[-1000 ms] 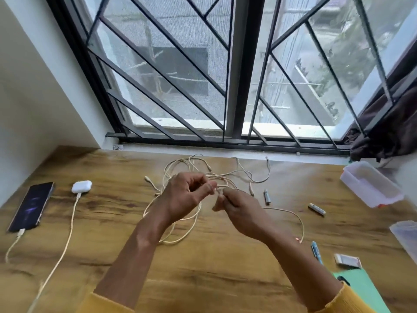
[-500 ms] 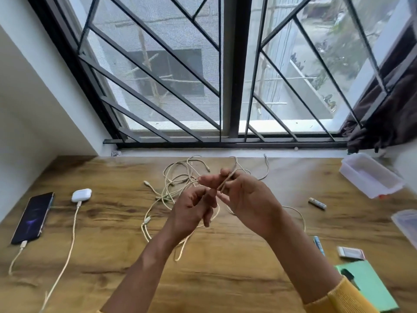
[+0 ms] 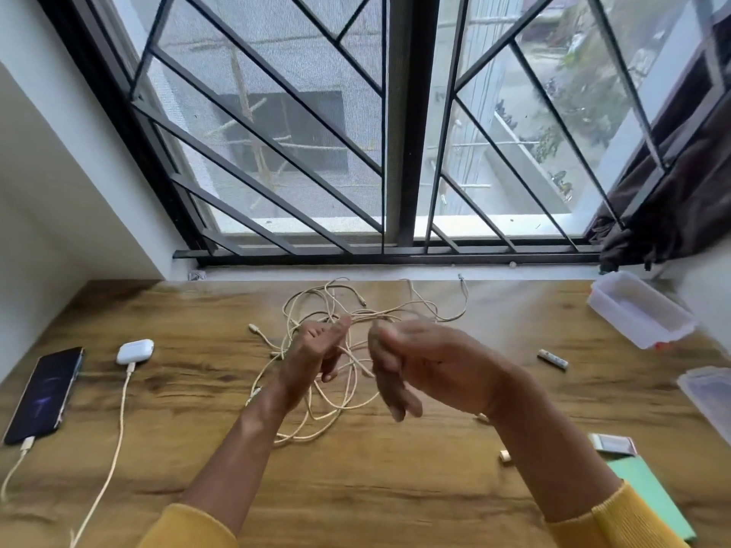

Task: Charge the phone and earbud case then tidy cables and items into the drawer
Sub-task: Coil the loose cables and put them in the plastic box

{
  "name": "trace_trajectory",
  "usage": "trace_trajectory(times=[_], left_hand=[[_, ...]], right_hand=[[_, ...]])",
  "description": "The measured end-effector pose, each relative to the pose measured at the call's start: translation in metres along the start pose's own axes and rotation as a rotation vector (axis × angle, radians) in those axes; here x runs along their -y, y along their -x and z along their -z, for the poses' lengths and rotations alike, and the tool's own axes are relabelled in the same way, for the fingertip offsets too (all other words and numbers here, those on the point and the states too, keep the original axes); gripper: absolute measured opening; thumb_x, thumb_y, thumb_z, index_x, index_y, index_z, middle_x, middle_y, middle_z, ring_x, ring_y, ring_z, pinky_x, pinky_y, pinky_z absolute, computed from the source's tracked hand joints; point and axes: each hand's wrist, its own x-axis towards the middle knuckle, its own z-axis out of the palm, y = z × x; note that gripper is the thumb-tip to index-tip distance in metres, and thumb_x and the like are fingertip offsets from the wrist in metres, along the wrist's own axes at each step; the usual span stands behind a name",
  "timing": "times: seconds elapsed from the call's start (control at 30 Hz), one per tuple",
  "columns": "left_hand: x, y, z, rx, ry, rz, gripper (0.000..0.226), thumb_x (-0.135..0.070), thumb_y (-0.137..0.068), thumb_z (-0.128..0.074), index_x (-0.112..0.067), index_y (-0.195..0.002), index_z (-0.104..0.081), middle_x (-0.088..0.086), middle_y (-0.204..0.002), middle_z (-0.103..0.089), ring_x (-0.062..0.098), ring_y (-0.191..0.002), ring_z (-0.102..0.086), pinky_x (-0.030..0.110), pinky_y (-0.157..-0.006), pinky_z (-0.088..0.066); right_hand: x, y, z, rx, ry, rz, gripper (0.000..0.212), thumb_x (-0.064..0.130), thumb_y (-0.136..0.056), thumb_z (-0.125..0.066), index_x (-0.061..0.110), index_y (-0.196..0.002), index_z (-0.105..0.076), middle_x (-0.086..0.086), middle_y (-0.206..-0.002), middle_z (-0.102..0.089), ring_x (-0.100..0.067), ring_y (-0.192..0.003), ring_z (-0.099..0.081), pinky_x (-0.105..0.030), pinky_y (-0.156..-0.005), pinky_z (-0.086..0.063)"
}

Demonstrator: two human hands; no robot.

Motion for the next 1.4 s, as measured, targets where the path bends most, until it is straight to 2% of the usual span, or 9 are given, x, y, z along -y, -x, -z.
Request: trace_trajectory(times=[0.23,0.3,0.47,0.6,0.73,0.97,1.1,1.27,1.4], left_hand=[[-0.039,-0.015,0.012,0.11,-0.152,-0.053,0.045,-0.039,-0.096,-0.063,-0.005,-0.066,-0.07,0.01,-0.055,-0.059,0.02,-0.047,-0.039,0.026,-0.043,-0.03],[-0.042,-0.015,0.016,0.165,-0.153,-0.067,0.04,-0.035,-0.096,-0.063,-0.003,-0.078,-0.079,0.007,-0.055,-0.048,0.016,-0.049,-0.035,0.024,-0.044,-0.031],[-0.038,-0.007,0.01,0.138,-0.12,-0.092,0.02,-0.021,-0.104,-0.064,-0.009,-0.103,-0.081,0.012,-0.064,-0.04,0.015,-0.051,-0.036,0.025,-0.044,-0.032],[-0.033,0.0,-0.007,0.024,-0.074,-0.109,0.015,-0.008,-0.105,-0.063,-0.004,-0.113,-0.074,0.018,-0.068,-0.064,0.015,-0.047,-0.047,0.02,-0.042,-0.034],[-0.028,0.003,-0.016,-0.031,0.022,-0.104,0.017,-0.009,-0.102,-0.066,-0.001,-0.117,-0.069,0.019,-0.078,-0.073,0.019,-0.052,-0.059,0.019,-0.044,-0.038],[-0.028,0.011,-0.027,-0.176,0.015,-0.214,0.015,-0.011,-0.094,-0.076,-0.004,-0.101,-0.065,0.018,-0.08,-0.077,0.024,-0.06,-0.071,0.021,-0.048,-0.046],[-0.021,0.02,-0.043,-0.221,0.027,-0.307,0.011,0.001,-0.092,-0.078,-0.007,-0.093,-0.069,0.01,-0.089,-0.078,0.028,-0.071,-0.076,0.023,-0.058,-0.055],[-0.008,0.029,-0.052,-0.233,-0.041,-0.362,0.022,-0.012,-0.093,-0.082,-0.028,-0.105,-0.074,0.006,-0.097,-0.078,0.029,-0.077,-0.077,0.044,-0.075,-0.064],[0.011,0.028,-0.048,-0.234,-0.098,-0.292,0.024,-0.049,-0.099,-0.066,-0.028,-0.087,-0.068,0.002,-0.075,-0.069,0.02,-0.068,-0.068,0.041,-0.071,-0.056]], right_hand=[[-0.021,-0.017,-0.015,-0.081,0.507,-0.397,0.036,0.029,-0.115,-0.039,0.005,-0.097,-0.059,-0.026,-0.108,-0.076,-0.025,-0.11,-0.073,-0.039,-0.115,-0.043],[-0.031,-0.02,-0.008,-0.301,0.571,-0.352,0.036,0.031,-0.114,-0.041,0.007,-0.098,-0.062,-0.022,-0.108,-0.077,-0.023,-0.104,-0.075,-0.044,-0.109,-0.05],[-0.032,-0.024,0.006,-0.619,0.454,-0.181,0.029,0.019,-0.113,-0.045,0.001,-0.11,-0.067,-0.02,-0.114,-0.075,-0.005,-0.089,-0.072,-0.01,-0.075,-0.052],[-0.039,-0.028,0.01,-0.716,0.45,-0.072,0.027,0.026,-0.111,-0.051,0.017,-0.094,-0.07,0.0,-0.093,-0.078,-0.007,-0.094,-0.075,-0.03,-0.089,-0.056],[-0.035,-0.024,0.006,-0.685,0.309,0.014,0.027,0.019,-0.112,-0.047,0.011,-0.092,-0.064,0.005,-0.082,-0.069,-0.005,-0.084,-0.067,-0.02,-0.08,-0.051],[-0.028,-0.017,-0.005,-0.531,-0.023,0.096,0.038,0.024,-0.113,-0.041,0.023,-0.103,-0.077,-0.011,-0.102,-0.063,-0.027,-0.106,-0.055,-0.044,-0.111,-0.045],[-0.027,-0.021,-0.001,-0.558,-0.112,0.122,0.044,0.032,-0.113,-0.043,-0.001,-0.138,-0.06,-0.038,-0.128,-0.058,-0.043,-0.12,-0.057,-0.052,-0.109,-0.043],[-0.015,-0.021,-0.002,-0.533,-0.231,0.213,0.036,0.027,-0.114,-0.033,-0.001,-0.129,-0.051,-0.021,-0.136,-0.068,-0.031,-0.128,-0.065,-0.04,-0.088,-0.046],[-0.004,-0.022,0.002,-0.527,-0.291,0.268,0.032,0.031,-0.113,-0.028,0.009,-0.119,-0.051,-0.021,-0.132,-0.07,-0.028,-0.135,-0.061,-0.045,-0.104,-0.038]])
